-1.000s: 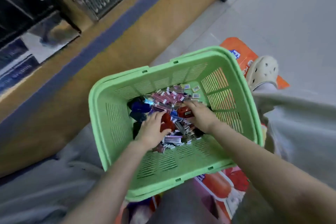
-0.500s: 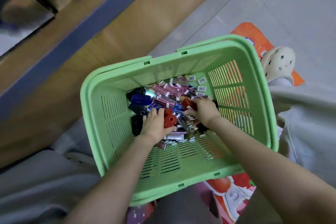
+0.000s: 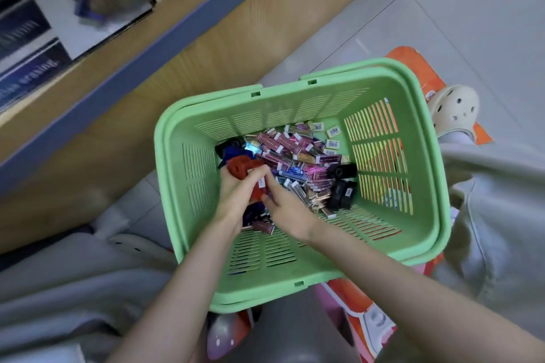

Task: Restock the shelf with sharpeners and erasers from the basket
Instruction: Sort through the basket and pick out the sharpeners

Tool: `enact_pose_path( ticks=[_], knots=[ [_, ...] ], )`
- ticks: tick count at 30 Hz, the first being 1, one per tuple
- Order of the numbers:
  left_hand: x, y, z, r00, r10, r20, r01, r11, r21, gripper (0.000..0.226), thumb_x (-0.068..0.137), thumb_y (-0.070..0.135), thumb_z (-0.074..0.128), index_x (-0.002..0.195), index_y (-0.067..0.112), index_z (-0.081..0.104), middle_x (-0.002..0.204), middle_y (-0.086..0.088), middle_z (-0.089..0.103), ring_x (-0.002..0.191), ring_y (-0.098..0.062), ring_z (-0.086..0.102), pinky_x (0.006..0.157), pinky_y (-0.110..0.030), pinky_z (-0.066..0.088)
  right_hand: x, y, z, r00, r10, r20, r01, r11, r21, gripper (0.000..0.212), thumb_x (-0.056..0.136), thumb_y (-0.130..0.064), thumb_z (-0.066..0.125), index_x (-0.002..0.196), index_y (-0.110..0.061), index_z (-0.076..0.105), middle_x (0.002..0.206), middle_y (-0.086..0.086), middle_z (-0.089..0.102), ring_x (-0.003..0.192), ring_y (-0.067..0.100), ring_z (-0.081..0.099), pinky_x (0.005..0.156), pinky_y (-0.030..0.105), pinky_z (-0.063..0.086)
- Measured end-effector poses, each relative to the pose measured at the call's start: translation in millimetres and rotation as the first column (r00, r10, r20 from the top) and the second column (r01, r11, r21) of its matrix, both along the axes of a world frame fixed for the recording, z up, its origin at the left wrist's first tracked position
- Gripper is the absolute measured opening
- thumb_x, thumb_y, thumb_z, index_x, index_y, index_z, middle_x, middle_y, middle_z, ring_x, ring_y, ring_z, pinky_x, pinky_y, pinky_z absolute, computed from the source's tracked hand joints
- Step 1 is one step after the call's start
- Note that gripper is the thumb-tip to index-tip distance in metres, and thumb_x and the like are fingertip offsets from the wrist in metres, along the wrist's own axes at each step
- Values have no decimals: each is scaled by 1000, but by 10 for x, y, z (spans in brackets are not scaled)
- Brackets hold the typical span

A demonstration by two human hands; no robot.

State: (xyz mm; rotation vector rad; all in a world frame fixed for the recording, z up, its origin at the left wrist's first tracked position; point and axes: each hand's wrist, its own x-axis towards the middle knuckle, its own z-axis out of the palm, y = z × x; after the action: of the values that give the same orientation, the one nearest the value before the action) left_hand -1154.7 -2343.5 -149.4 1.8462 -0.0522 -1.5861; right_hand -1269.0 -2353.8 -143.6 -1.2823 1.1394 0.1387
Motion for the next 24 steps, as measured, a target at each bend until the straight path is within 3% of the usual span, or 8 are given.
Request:
enact_pose_path(
  ticks=[2, 5, 10, 13, 16, 18, 21, 24],
  knots=[
    [101, 4, 58, 1000, 3, 29, -4, 1000, 17, 44, 78, 18, 76, 116, 15, 52, 103, -8, 66, 88, -18, 65, 65, -27, 56, -19, 16, 99, 997, 71, 31, -71, 997, 3, 58, 103, -17, 35, 151, -18, 3, 97, 4, 60, 80, 6, 56, 66, 5, 34],
    [201, 14, 117, 999, 28, 21, -28, 1000, 14, 37, 78, 11, 74, 109, 18, 54, 101, -8, 67, 90, -21, 67, 73, -32, 56, -103, -115, 132, 980, 190, 63, -176, 969, -175, 56, 99, -31, 45, 149, -18, 23, 142, 4, 45, 129, 14, 39, 97, 13, 25],
    [233, -8, 210, 991, 136, -16, -136, 990, -22, 29, 82, 7, 69, 103, 20, 54, 95, -4, 67, 82, -16, 66, 75, -32, 56, -118, -448, -93, 965, 234, 116, -176, 911, -373, 47, 94, -38, 51, 135, -15, 49, 137, 1, 51, 125, 12, 46, 104, 23, 34],
    [246, -15, 233, 989, 147, 18, -146, 988, -38, 30, 81, 6, 70, 95, 25, 52, 96, -2, 65, 85, -16, 65, 79, -36, 56, -117, -643, -471, 946, 300, -122, -311, 737, -600, 44, 101, -30, 41, 142, -16, 39, 147, 4, 40, 137, 22, 34, 114, 40, 28],
    [230, -8, 224, 992, 125, 21, -125, 992, -21, 35, 79, 7, 72, 100, 26, 51, 102, -4, 65, 93, -19, 65, 79, -36, 55, -143, -767, -857, 526, 574, -628, -848, 299, -437, 65, 101, -31, 38, 151, -27, -3, 159, 5, -8, 145, 31, -8, 115, 50, -7],
    [233, 4, 200, 993, 117, 14, -116, 993, -15, 38, 78, 8, 73, 104, 25, 51, 105, -5, 65, 94, -19, 65, 72, -32, 54, -171, -761, -963, 327, 605, -726, -940, 132, -314, 77, 99, -39, 41, 147, -30, -18, 152, 6, -28, 141, 36, -20, 111, 55, -8],
    [236, 28, 191, 993, 120, 5, -120, 993, -19, 35, 79, 8, 72, 102, 26, 52, 105, -4, 66, 88, -16, 66, 63, -27, 53, -247, -752, -918, 284, 608, -741, -957, 138, -254, 78, 98, -42, 40, 147, -31, -20, 152, 4, -29, 141, 42, -16, 113, 61, 0],
    [224, 35, 234, 992, 127, -18, -128, 992, -22, 30, 80, 7, 70, 97, 26, 53, 100, -2, 66, 86, -16, 65, 58, -24, 53, -421, -811, -842, 275, 558, -783, -961, 191, -201, 77, 98, -22, 40, 146, -33, -19, 156, 3, -24, 140, 49, -5, 112, 63, 8]
  ],
)
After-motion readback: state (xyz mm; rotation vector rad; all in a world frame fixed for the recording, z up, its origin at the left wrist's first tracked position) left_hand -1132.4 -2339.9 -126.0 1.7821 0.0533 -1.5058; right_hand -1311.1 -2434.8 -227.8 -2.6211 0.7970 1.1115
